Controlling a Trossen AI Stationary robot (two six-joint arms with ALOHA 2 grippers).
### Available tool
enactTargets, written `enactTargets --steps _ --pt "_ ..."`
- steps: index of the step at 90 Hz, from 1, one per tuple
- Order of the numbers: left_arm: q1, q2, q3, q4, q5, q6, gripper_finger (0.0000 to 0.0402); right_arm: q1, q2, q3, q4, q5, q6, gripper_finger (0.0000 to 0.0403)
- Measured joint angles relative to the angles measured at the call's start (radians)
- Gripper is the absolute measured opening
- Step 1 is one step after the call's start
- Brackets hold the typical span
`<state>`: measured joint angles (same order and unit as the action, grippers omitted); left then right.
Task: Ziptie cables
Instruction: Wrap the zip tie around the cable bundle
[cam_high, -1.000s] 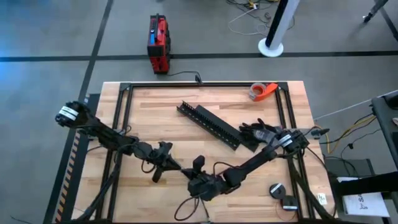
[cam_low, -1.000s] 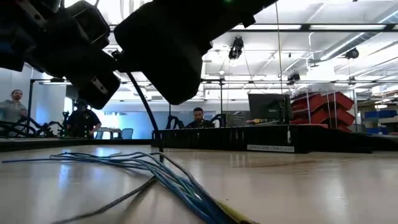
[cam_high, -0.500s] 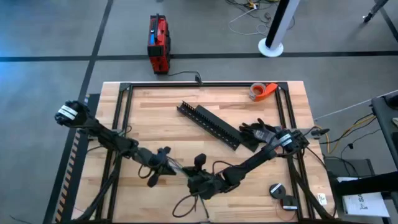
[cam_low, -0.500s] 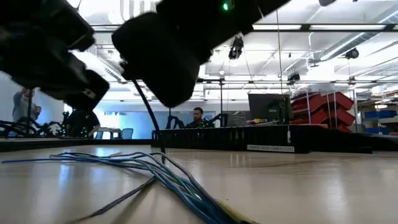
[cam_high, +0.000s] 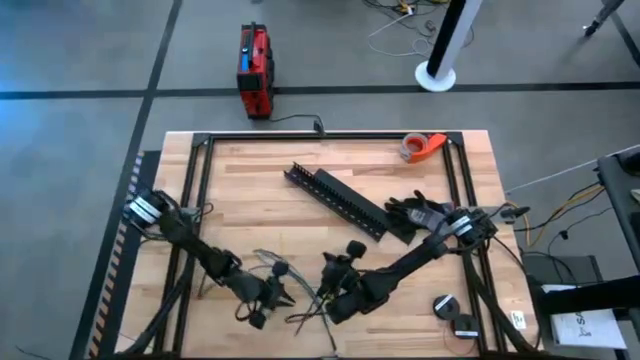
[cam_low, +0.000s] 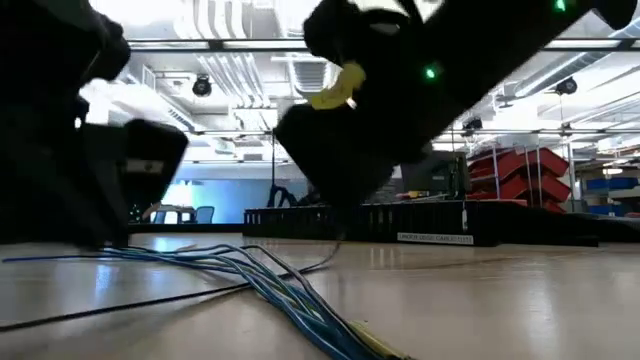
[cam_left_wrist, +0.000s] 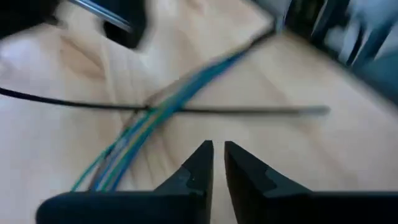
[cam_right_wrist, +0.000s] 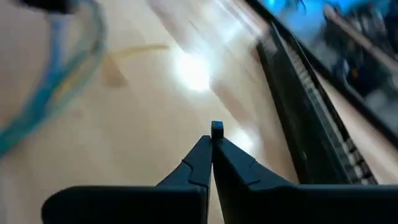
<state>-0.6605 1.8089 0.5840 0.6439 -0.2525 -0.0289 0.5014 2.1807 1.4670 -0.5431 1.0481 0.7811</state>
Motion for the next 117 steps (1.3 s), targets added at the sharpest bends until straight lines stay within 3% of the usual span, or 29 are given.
enactTargets --steps 20,35,63,82,117 --pt "0.000 0.029 0.094 -0.123 -0.007 0.285 0.0079 -0.012 0.000 0.000 -0.049 -0.013 0.055 0.0000" --pt "0.000 0.028 0.107 -0.122 0.031 0.501 0.0108 -0.048 0.000 -0.004 -0.051 -0.106 0.124 0.0000" --pt "0.015 0.050 0.134 -0.140 0.086 0.578 0.0144 -0.039 0.000 -0.009 -0.132 -0.114 0.318 0.0000" --pt "0.024 0.157 0.202 -0.160 0.136 0.716 0.0155 -0.043 0.000 -0.009 -0.124 -0.136 0.408 0.0000" --pt "0.060 0.191 0.276 -0.211 0.203 0.867 0.0139 -0.045 0.000 -0.009 -0.106 -0.159 0.449 0.0000"
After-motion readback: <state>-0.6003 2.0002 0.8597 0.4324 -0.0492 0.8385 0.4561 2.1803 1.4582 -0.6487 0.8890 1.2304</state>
